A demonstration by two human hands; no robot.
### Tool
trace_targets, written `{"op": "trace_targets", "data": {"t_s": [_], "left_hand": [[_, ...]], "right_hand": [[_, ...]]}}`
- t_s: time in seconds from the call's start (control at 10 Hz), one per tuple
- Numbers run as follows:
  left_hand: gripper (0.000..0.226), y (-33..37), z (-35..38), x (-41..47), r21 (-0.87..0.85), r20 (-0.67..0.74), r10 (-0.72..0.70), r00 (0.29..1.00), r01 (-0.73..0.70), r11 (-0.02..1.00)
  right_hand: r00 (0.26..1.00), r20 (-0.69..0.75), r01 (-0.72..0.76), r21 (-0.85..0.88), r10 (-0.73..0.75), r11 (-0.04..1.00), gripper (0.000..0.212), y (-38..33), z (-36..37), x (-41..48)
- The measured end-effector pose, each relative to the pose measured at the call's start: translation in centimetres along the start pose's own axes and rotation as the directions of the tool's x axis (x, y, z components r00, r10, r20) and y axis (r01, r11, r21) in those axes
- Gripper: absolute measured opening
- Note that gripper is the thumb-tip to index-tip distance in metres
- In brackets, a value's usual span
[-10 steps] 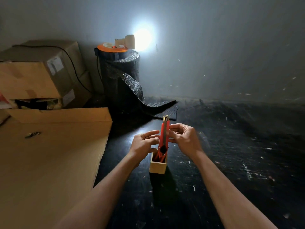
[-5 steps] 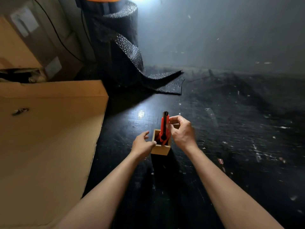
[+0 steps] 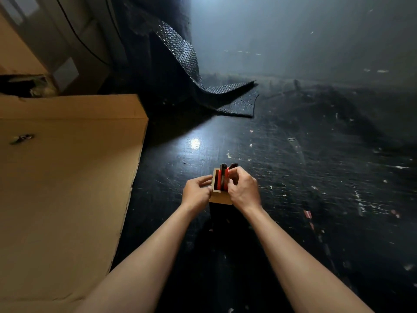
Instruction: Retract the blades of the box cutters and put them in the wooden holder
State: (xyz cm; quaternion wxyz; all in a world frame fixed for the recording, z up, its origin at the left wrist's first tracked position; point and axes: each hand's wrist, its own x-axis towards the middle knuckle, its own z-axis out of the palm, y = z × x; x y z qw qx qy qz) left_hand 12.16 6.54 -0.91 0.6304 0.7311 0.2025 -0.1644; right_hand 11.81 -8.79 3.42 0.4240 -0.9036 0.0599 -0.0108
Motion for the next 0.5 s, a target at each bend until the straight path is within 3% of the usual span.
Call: {"op": "trace_targets", "data": {"t_s": [0.3,0.5], "left_hand": [[0.043,0.2,0.1,-0.5,-0.033,0.002,-0.006,1.0,0.006,0.999],[0.036,0.8,-0.5,-3.4,0.024,-0.035,-0.002,0.999,0.003,1.0]], "right_hand": [[1.0,0.026,0.0,-0.038,0.001,0.999,0.025,-0.2,-1.4,-0.4],[0.996,-0.033,0.075,-0.221,-0.085,0.972,0.017,-0.9,-5.5,-1.7]]}}
